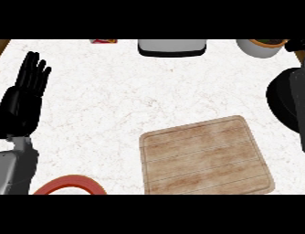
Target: Pick the eggplant from the cutting board and place it in the pot
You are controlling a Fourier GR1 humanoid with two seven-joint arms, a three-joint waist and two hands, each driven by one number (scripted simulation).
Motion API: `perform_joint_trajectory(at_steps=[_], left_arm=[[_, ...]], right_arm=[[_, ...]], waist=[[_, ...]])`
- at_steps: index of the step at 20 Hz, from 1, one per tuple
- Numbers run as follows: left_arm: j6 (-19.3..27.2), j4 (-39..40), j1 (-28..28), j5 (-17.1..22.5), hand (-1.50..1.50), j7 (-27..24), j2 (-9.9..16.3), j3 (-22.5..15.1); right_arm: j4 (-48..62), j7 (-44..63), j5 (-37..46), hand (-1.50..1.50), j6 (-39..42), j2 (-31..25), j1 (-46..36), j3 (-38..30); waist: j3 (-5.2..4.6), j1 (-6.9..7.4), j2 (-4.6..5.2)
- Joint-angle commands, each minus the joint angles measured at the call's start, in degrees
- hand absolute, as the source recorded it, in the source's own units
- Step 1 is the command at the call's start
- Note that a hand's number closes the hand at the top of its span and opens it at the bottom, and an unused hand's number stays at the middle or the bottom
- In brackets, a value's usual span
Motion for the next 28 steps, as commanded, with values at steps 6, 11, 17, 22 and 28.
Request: perform_joint_trajectory(at_steps=[6,11,17,22,28], left_arm=[[0.81,-2.49,0.72,-1.28,0.0,1.11,-1.69,-1.98],[3.28,1.22,-1.66,-3.61,0.0,-0.92,-3.57,-2.54],[0.03,-1.58,0.67,-0.96,0.0,1.58,-0.78,-0.63],[0.88,-1.78,0.32,-1.37,0.0,0.99,-2.03,-1.28],[-1.98,-2.57,0.75,0.68,0.0,2.02,1.01,1.1]], right_arm=[[-9.04,-7.85,-9.5,1.5,-4.11,-5.49,15.37,-6.29],[-4.98,-10.92,-11.95,1.5,-6.18,-7.52,16.57,-7.18],[5.62,-14.37,-19.37,1.5,-8.47,-7.46,16.36,-11.86],[8.41,-20.14,-30.5,-1.5,-10.57,-5.58,16.04,-16.65],[14.79,-32.95,-35.84,-1.5,-15.78,-7.65,13.33,-16.3]], waist=[[0.03,0.42,0.2],[0.01,0.63,0.31],[0.04,1.12,0.36],[0.05,1.02,0.33],[0.05,1.32,0.39]])
